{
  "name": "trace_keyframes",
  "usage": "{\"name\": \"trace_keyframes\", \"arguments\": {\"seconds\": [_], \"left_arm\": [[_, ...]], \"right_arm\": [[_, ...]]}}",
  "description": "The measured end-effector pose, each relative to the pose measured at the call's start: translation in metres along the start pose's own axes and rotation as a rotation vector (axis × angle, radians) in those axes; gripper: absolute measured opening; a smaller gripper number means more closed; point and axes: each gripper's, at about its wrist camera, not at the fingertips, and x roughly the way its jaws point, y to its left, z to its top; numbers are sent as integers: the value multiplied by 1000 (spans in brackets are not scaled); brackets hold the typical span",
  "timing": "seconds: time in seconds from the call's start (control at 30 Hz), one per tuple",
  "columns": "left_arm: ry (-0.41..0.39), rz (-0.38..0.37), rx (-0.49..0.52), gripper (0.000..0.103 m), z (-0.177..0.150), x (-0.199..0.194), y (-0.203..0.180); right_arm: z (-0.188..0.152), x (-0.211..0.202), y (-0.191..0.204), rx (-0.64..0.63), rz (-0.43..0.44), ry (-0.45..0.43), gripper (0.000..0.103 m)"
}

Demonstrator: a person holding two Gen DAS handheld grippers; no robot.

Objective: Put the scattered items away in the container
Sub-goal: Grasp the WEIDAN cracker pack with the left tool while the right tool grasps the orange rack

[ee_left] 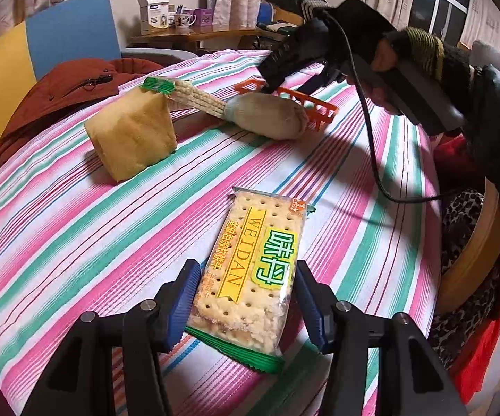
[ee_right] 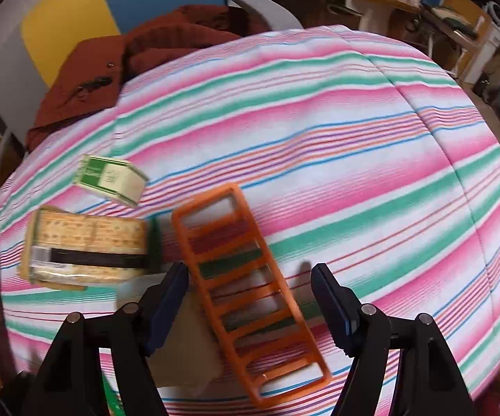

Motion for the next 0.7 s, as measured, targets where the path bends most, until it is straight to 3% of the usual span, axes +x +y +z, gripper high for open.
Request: {"name": "trace_keyframes", "arguments": {"seconds": [0.03,0.1,0.37,0.5,0.7], "left_arm": [[2,0,0,56,1,1,0],[-4,5,-2,57,1,1,-1],[-23,-6,-55,61,7,10,11],[-38,16,-66,51,6,12,16],[-58,42,-90,51,-6,0,20]], "right_arm": [[-1,2,2,-18,-20,11,57],[-4,6,10,-73,-63,23,55],[-3,4,10,-91,-109,2,54],[-3,1,7,-96,-134,-13,53],[1,-11,3,-29,-129,-88,53]]}}
